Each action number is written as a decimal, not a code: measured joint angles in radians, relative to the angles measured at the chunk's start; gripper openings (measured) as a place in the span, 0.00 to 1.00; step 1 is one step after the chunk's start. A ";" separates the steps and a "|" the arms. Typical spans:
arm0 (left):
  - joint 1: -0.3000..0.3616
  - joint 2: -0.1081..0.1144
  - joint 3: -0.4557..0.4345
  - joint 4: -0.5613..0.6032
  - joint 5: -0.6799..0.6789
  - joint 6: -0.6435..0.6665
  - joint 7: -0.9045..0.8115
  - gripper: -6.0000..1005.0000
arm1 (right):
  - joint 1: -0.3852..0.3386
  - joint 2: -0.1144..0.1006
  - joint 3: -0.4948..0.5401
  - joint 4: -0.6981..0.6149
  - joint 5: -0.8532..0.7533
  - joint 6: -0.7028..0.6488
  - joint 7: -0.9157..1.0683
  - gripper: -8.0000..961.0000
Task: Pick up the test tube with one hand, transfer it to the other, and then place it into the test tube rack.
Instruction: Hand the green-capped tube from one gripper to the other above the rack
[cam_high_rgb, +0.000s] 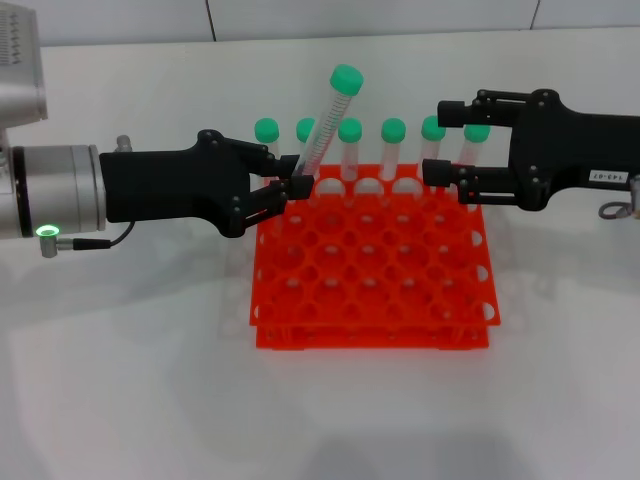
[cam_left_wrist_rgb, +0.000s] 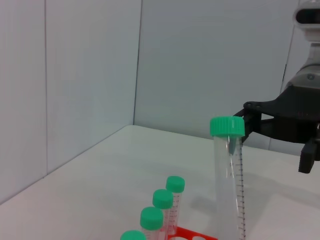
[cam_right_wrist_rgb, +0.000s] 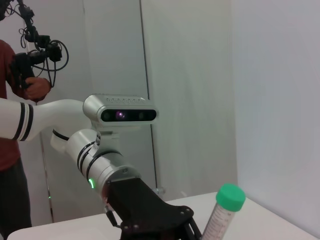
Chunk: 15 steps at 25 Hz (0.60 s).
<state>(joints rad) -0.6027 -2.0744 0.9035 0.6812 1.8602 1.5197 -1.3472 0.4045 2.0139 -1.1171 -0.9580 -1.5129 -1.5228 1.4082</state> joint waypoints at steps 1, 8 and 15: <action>0.000 0.000 0.000 0.000 -0.001 0.000 0.001 0.20 | 0.000 0.000 0.000 0.000 0.001 0.001 0.000 0.70; 0.001 -0.001 0.000 0.000 0.001 0.003 -0.001 0.20 | 0.010 0.001 -0.003 0.001 0.021 0.006 0.000 0.70; -0.001 -0.001 0.010 0.000 0.002 0.004 -0.001 0.20 | 0.029 0.008 -0.015 0.016 0.037 0.031 0.002 0.69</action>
<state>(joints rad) -0.6032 -2.0755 0.9139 0.6811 1.8626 1.5233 -1.3480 0.4339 2.0220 -1.1325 -0.9419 -1.4763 -1.4920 1.4103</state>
